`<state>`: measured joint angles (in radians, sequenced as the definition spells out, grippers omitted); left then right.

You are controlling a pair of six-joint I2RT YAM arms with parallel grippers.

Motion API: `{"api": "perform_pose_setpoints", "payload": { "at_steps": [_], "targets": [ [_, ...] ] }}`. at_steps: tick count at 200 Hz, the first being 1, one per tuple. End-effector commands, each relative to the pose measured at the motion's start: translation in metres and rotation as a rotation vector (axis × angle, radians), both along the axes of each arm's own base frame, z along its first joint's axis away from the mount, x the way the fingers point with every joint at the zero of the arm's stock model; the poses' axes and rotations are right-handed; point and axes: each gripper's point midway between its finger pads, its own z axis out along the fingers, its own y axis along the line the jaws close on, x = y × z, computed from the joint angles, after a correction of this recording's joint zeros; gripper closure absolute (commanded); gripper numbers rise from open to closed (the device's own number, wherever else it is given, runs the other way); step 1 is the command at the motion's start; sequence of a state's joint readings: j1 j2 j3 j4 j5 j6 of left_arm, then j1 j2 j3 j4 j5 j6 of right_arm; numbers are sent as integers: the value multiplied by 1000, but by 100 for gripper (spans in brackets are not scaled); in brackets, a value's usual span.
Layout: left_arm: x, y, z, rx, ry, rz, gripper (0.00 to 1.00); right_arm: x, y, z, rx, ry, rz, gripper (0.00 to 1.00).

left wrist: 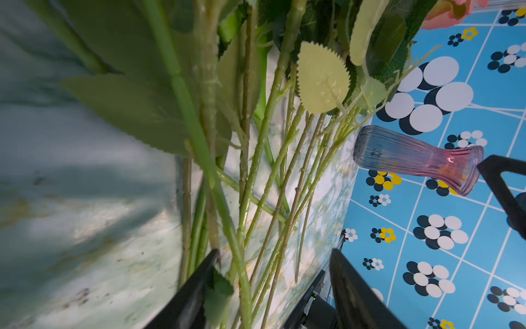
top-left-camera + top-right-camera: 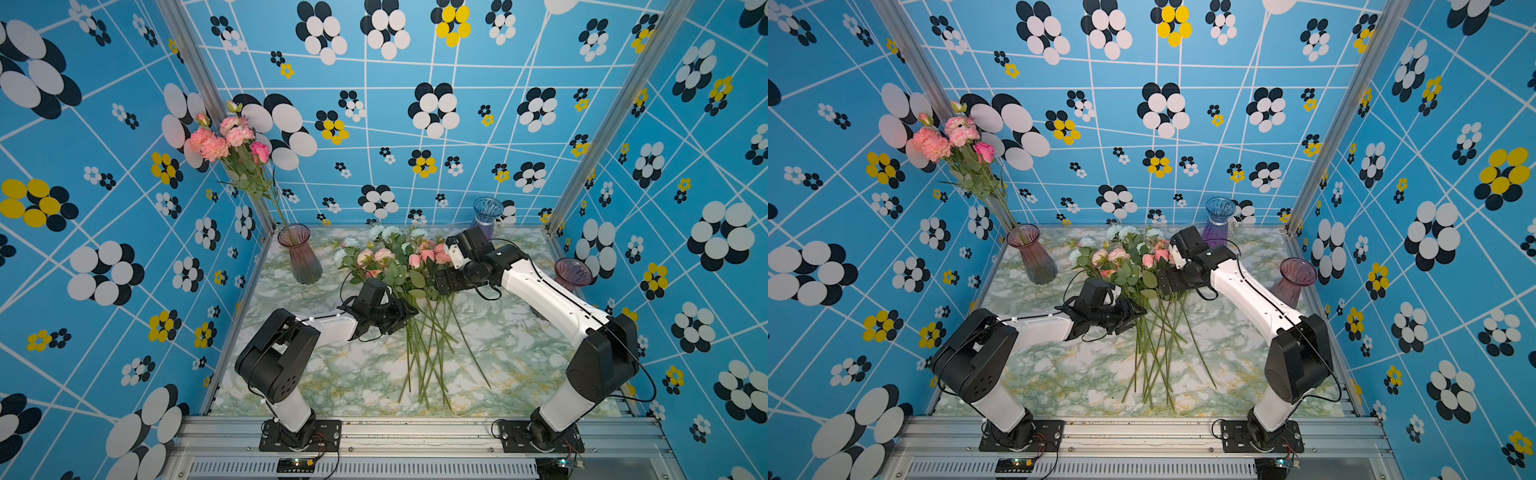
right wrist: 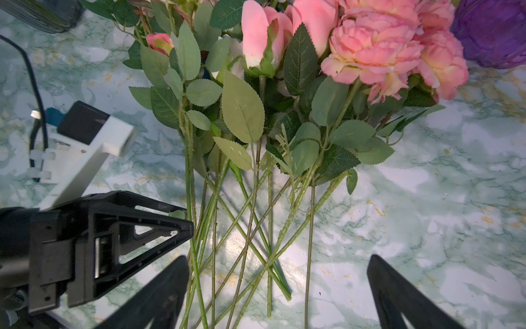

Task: Place the pink flowers into the vase
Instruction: Pick up the flower at the center of the board.

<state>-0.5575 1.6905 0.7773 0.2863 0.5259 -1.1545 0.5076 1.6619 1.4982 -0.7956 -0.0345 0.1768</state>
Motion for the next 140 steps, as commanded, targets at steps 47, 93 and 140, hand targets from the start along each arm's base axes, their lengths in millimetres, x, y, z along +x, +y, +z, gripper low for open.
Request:
{"api": "perform_pose_setpoints", "payload": {
  "at_steps": [47,93,140],
  "targets": [
    [9,-14,-13,-24,13,-2,49,1,-10,9,14,-31,-27,1],
    [13,-17,-15,-27,0,-6,74,2,-8,4,19,-17,-25,1],
    [13,-18,-13,-28,-20,-30,93,5,-7,5,24,-18,-25,1]
  ]
}}
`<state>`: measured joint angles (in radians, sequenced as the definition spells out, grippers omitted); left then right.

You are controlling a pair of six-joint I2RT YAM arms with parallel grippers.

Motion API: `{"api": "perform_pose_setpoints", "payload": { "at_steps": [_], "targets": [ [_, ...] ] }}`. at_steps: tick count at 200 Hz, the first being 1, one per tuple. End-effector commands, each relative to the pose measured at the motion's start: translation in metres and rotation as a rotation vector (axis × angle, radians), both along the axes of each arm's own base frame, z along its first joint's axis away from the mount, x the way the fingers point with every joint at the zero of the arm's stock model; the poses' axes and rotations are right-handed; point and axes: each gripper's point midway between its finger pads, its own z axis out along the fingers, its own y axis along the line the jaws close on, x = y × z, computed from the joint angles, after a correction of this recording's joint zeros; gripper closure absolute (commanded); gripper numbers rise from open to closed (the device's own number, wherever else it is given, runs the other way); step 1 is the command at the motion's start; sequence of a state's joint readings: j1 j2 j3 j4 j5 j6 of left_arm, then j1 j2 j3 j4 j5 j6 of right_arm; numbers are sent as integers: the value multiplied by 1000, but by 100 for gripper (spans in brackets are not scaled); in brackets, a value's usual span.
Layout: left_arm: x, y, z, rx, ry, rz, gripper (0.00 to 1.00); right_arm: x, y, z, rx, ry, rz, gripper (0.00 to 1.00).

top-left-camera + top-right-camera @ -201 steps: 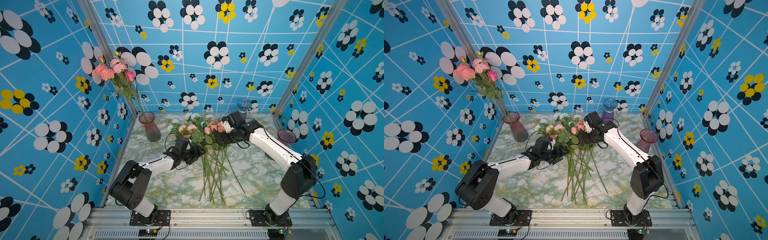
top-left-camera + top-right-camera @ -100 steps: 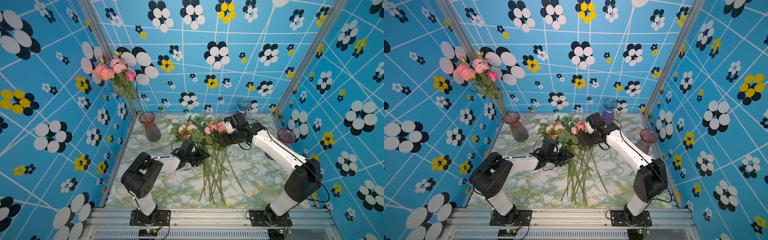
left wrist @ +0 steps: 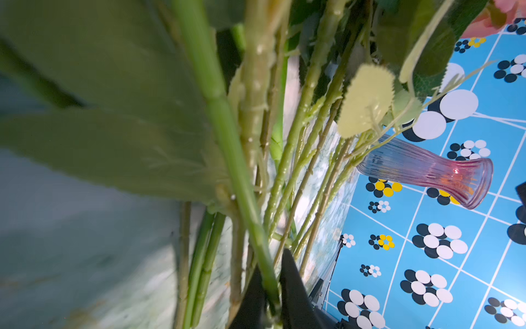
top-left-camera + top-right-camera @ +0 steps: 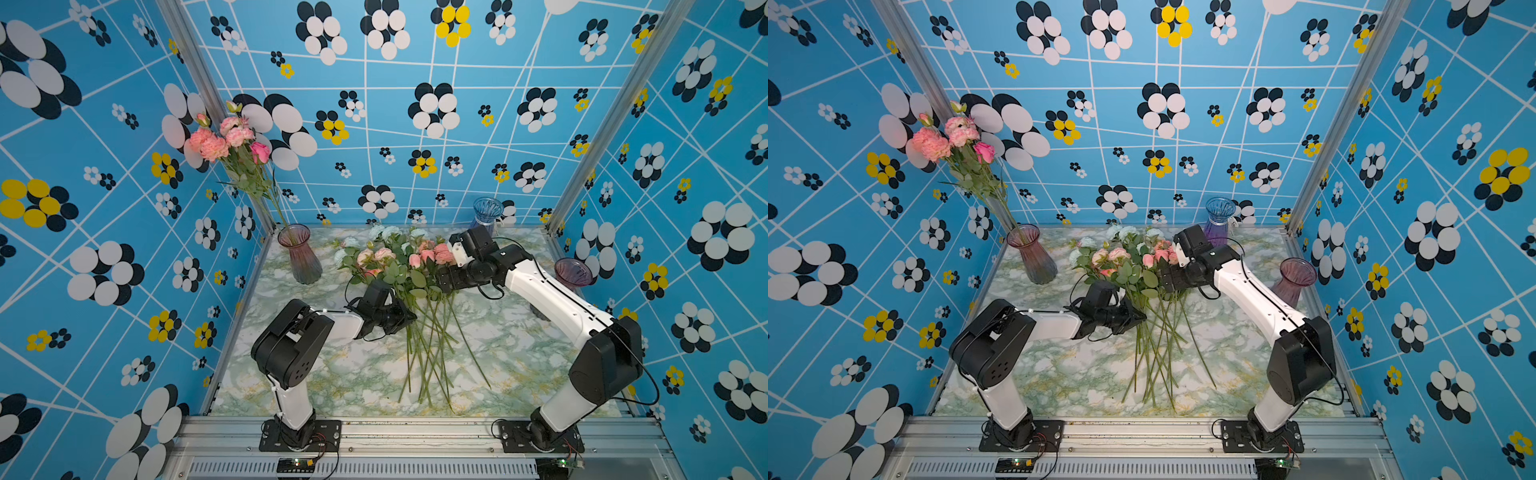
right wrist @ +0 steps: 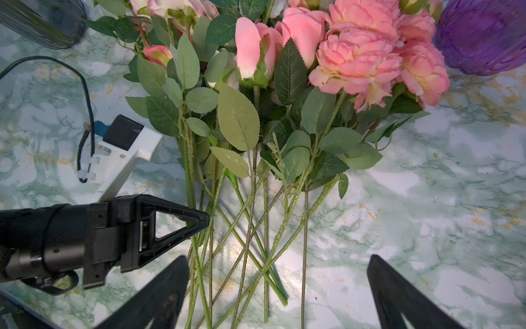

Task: Place the pink flowers into the vase
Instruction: Pick up the flower at the center of the board.

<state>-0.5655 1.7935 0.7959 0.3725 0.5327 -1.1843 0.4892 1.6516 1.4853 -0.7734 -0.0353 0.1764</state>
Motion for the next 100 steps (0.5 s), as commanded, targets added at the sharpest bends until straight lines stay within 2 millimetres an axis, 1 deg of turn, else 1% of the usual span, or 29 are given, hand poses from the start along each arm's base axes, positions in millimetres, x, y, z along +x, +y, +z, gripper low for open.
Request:
{"api": "perform_pose_setpoints", "payload": {
  "at_steps": [1,13,32,53,78,100],
  "targets": [
    [5,-8,7,-15,-45,-33,93,0,-1,2,14,0,-8,1],
    [6,-9,13,-20,-64,-41,97,0,0,3,14,1,-6,1],
    [7,-9,26,-10,-110,-66,100,0,1,4,22,5,1,1],
    [12,-4,49,45,-217,-118,100,-2,5,3,40,22,14,1],
    [21,7,85,104,-391,-161,100,-6,15,12,91,29,43,1],
    [27,15,123,149,-580,-196,100,-7,22,23,137,28,60,1]
  ]
}}
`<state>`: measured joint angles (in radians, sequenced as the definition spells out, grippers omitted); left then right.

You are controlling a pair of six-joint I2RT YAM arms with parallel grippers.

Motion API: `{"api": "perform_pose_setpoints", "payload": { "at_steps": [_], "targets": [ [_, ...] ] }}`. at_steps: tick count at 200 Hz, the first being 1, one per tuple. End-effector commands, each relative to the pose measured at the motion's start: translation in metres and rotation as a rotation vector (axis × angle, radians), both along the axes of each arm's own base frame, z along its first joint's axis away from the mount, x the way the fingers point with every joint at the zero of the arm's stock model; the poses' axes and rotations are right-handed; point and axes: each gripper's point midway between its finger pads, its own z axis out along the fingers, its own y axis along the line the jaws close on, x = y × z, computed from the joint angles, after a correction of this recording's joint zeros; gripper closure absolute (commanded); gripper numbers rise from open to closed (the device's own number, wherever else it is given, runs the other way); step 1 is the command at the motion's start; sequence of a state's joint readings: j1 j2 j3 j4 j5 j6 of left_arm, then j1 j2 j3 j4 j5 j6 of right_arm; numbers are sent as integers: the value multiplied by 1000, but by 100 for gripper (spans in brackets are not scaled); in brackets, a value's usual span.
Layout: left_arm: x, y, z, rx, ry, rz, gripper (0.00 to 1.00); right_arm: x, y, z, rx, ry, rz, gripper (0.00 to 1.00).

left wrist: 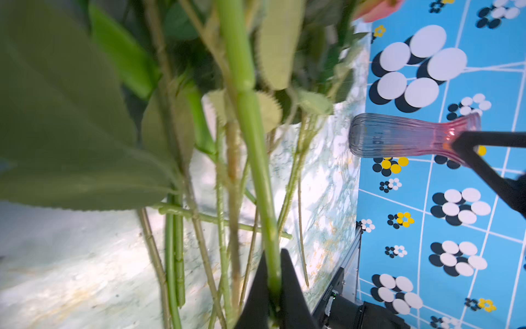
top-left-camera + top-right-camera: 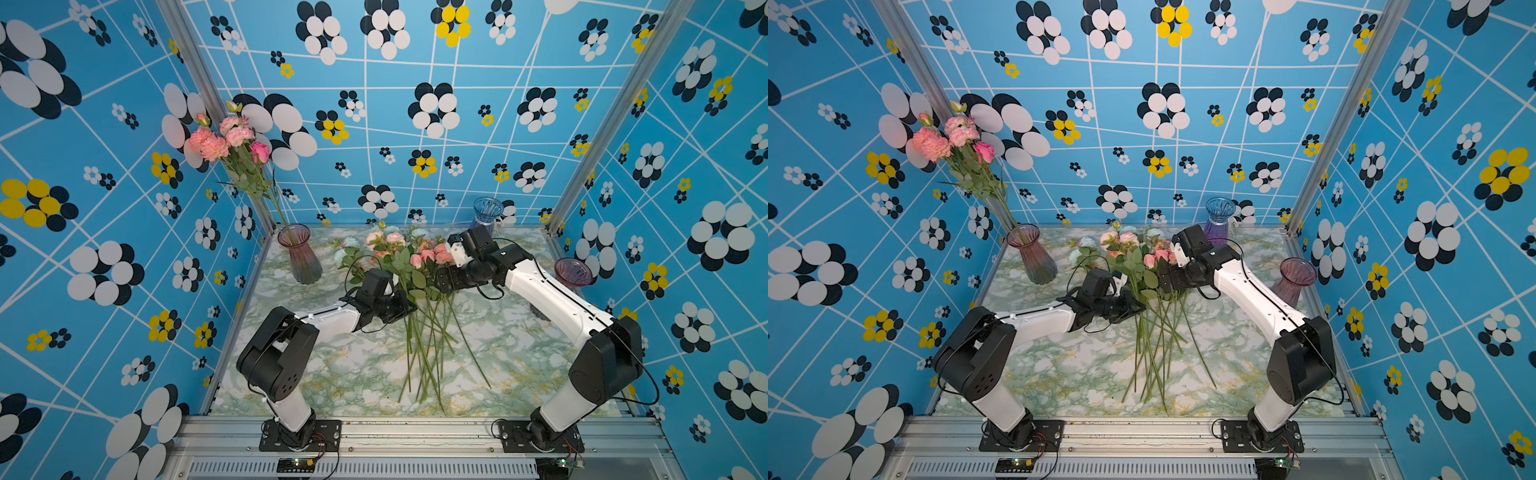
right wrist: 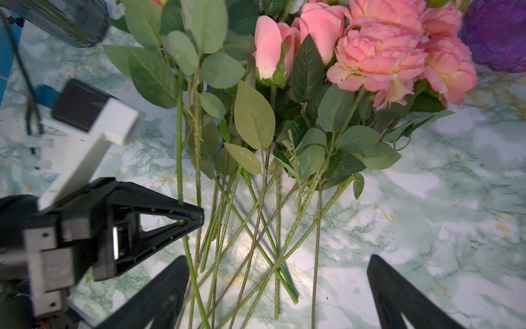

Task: Place the pink flowers into the vase
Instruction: Pick up the flower at the center of the board, then place the flower in the vase.

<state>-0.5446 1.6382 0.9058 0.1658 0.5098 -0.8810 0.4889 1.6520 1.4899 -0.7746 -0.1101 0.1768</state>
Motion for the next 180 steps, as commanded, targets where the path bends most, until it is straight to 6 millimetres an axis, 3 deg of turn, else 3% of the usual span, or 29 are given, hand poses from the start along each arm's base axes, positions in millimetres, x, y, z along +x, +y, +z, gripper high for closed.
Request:
{"api": "perform_pose_setpoints", "payload": {
  "at_steps": [1,40,72,108,141,150,180],
  "targets": [
    [12,10,56,67,-297,-72,100,-2,11,20,80,3,22,1],
    [20,20,95,62,-487,-66,100,-3,24,44,175,-12,36,1],
    [26,18,93,33,-481,-65,100,-1,28,40,194,7,31,1],
    [24,16,94,6,-517,-91,100,0,37,53,257,-6,38,1],
    [20,9,105,-91,-544,-151,100,3,48,53,306,17,51,4],
    [18,5,107,-109,-545,-170,100,8,51,68,328,-17,52,5],
    [16,1,108,-142,-537,-192,100,11,58,79,371,-32,63,12]
  ]
}}
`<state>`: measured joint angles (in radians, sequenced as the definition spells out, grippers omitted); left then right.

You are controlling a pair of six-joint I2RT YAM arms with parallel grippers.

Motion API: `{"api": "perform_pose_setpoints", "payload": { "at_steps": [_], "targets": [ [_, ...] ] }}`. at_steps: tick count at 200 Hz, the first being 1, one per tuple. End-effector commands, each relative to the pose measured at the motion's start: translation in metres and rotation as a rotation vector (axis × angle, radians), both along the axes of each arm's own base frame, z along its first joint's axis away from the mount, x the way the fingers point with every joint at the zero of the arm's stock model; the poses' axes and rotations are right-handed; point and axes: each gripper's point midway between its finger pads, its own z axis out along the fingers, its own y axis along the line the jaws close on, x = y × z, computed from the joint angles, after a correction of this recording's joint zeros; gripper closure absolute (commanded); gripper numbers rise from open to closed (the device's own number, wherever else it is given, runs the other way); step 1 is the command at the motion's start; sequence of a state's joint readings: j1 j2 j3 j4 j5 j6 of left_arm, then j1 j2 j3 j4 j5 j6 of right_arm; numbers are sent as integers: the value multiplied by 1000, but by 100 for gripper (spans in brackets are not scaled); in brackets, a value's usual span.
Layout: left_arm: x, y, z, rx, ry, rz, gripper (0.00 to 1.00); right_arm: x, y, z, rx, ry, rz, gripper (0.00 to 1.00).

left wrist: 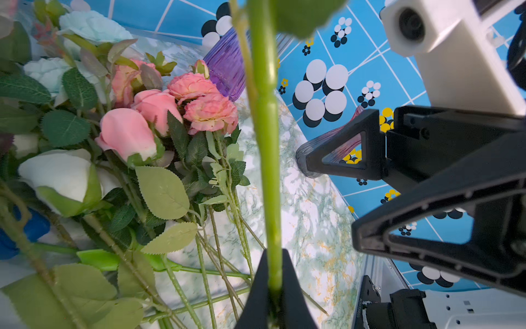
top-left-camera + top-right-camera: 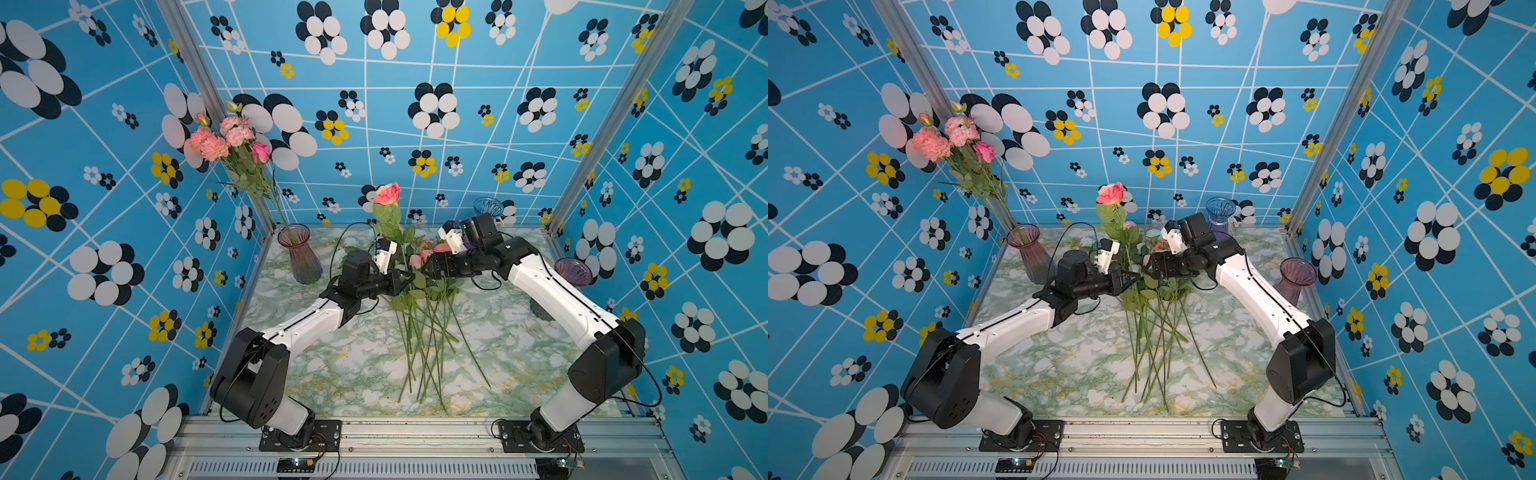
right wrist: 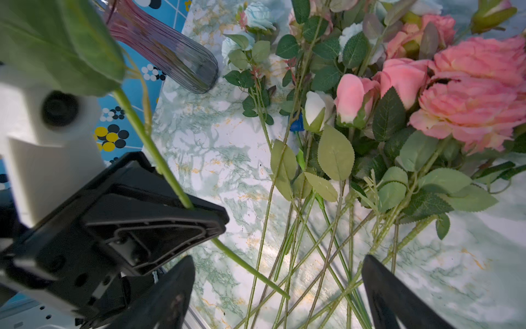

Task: Place the pink flowers into the vase
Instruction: Place the flower in the vase.

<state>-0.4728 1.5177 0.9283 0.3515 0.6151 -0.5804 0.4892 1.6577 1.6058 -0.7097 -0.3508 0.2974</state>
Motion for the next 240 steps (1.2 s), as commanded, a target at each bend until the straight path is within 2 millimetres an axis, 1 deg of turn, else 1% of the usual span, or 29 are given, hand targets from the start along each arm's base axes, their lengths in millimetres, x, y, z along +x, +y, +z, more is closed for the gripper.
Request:
{"api": "perform_pose_setpoints", "payload": {
  "at_steps": [1,33,77,105,126,154,221,240],
  "targets": [
    [-5,-7,7,-47,-25,-61,100,7,11,20,72,-26,13,12],
    [-6,-9,8,-59,-19,-68,100,9,19,26,90,-36,28,19],
    [-12,-18,6,-59,-10,-92,100,9,35,25,99,-32,59,29],
    [-14,-20,6,-61,-12,-97,100,11,42,23,95,-26,71,34],
    [-15,-21,7,-64,-16,-104,100,14,43,22,90,-26,66,38],
    [-17,-21,9,-68,-20,-105,100,19,44,21,83,-30,61,50],
    [-19,-22,8,-71,-17,-106,100,19,63,17,98,-6,99,63],
    [-18,-22,7,-69,-15,-106,100,19,66,15,98,1,104,69]
  ]
}}
